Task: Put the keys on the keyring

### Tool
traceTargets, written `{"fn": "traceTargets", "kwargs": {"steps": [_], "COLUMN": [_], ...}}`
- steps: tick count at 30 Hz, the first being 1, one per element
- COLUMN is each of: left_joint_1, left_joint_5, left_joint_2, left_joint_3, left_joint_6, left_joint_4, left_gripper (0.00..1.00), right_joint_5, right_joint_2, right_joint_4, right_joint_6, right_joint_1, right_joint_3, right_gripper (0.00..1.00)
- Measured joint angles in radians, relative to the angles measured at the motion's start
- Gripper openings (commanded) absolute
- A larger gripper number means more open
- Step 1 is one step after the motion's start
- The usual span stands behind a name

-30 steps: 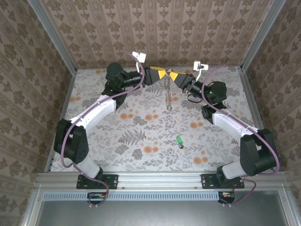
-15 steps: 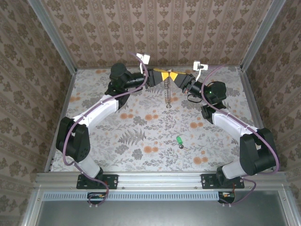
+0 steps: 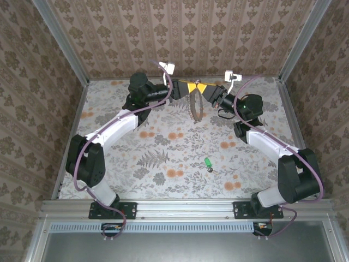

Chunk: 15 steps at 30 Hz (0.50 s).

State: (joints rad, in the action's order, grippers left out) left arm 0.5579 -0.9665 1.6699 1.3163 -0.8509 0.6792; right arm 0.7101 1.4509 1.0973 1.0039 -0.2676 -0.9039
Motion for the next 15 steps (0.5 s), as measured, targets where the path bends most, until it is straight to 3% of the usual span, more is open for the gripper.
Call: {"fn": "traceTargets", "kwargs": {"steps": [4, 9, 15], "left_joint_1": [0.000, 0.000, 0.000], "left_joint_5": [-0.005, -0.006, -0.007], "left_joint_2": [-0.001, -0.014, -0.073], "left_joint_3": [0.000, 0.035, 0.111], "left_joint_6": [0.063, 0.232, 0.454], "left_joint_4": [-0.066, -0.256, -0.481], "left_gripper": [0.00, 0.00, 0.00], "right_joint_5": [-0.002, -0.003, 0.062], "right_joint_2": [-0.031, -0.128, -0.167], "right_joint_4": [-0.058, -0.160, -0.274], "right_joint_6": [-0.006, -0.029, -0.070], "right_joint_1": [0.045, 0.107, 0.110], "right_joint_3": [0.001, 0.002, -0.054], "right_gripper": [0.40, 0.41, 0.41]}}
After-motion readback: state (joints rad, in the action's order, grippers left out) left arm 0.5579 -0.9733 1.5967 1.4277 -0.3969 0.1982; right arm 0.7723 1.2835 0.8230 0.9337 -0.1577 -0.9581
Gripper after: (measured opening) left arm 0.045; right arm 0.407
